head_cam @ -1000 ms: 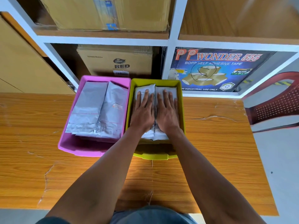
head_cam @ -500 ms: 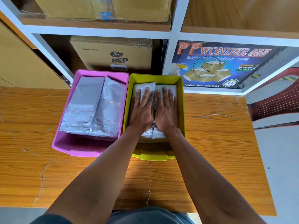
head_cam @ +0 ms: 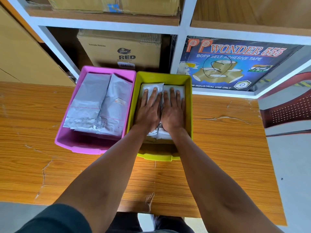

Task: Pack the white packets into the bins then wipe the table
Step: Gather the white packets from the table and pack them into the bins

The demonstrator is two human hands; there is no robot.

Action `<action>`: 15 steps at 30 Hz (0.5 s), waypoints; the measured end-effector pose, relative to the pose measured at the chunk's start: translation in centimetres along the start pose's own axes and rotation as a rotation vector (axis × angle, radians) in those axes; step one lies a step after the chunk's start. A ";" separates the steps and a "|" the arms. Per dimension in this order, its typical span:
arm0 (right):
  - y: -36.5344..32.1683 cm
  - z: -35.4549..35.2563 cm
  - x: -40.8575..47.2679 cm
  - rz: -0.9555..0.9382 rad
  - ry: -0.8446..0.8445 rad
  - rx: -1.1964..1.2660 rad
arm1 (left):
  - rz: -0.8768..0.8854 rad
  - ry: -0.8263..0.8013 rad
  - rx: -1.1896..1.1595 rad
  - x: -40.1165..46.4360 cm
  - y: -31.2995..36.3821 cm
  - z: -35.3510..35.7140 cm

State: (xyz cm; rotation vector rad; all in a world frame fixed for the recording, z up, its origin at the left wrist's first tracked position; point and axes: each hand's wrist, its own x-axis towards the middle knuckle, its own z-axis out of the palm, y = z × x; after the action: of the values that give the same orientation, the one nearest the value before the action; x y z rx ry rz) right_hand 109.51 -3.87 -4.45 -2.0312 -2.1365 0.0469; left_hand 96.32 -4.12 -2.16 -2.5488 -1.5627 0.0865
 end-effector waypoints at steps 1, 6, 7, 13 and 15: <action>-0.1 -0.1 0.1 0.004 -0.039 -0.013 | 0.008 -0.024 0.022 0.0 -0.1 -0.1; -0.4 -2.8 0.4 -0.004 -0.188 -0.022 | 0.014 -0.129 -0.082 0.8 -0.7 -0.5; -0.4 -3.5 0.3 -0.002 -0.194 0.004 | -0.063 -0.137 -0.213 0.8 -0.9 -0.8; -1.6 -7.0 -1.1 0.043 -0.086 0.181 | -0.256 0.052 -0.539 -2.8 -0.8 -7.2; -2.3 -8.0 -2.1 0.048 -0.050 0.213 | -0.282 0.117 -0.544 -4.6 -1.0 -9.2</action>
State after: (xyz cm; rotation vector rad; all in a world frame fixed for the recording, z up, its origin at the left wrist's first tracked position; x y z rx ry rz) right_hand 108.66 -6.99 3.50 -1.9764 -2.0132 0.3213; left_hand 94.51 -8.66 6.95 -2.5861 -2.1051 -0.5850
